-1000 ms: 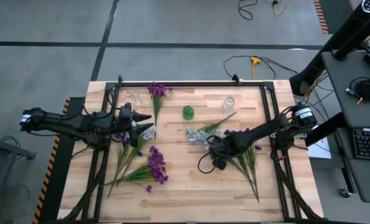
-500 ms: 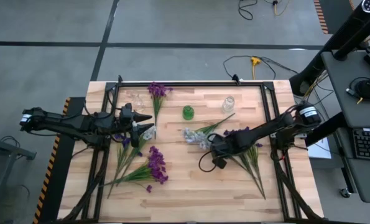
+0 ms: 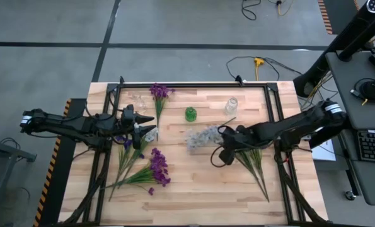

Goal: Sort flowers into vase by color
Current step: Put the bottom right white flowers into the right transparent flower vase

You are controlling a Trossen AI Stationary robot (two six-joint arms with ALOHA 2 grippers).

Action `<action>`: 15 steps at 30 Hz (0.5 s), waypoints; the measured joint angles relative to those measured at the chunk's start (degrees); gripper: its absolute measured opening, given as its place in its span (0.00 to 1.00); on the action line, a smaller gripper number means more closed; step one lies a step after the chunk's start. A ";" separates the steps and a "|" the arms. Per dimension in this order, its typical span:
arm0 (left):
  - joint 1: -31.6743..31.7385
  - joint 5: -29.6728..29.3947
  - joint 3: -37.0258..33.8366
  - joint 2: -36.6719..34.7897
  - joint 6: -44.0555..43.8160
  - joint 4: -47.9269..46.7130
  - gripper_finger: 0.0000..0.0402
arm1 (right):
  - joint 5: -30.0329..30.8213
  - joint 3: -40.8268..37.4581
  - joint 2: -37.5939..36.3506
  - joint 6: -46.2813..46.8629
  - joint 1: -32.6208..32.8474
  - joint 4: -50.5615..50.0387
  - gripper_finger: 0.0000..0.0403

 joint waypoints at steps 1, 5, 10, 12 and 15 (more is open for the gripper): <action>-0.02 -0.01 0.00 -0.02 0.00 0.02 0.41 | -0.72 0.00 -1.10 0.02 0.00 -0.12 0.07; -0.01 -0.02 0.00 -0.02 0.00 0.04 0.41 | 1.99 0.29 -5.79 -0.29 0.20 -0.89 0.07; 0.00 -0.38 0.00 -0.02 -0.02 0.04 0.41 | 5.11 0.39 -11.51 -2.55 0.33 -0.55 0.07; -0.02 -0.42 0.00 0.00 -0.02 0.07 0.41 | 8.43 0.39 -13.31 -3.90 0.31 -0.30 0.07; -0.02 -0.43 0.00 0.04 0.03 0.07 0.41 | 14.07 0.28 -15.18 -7.96 0.28 2.21 0.07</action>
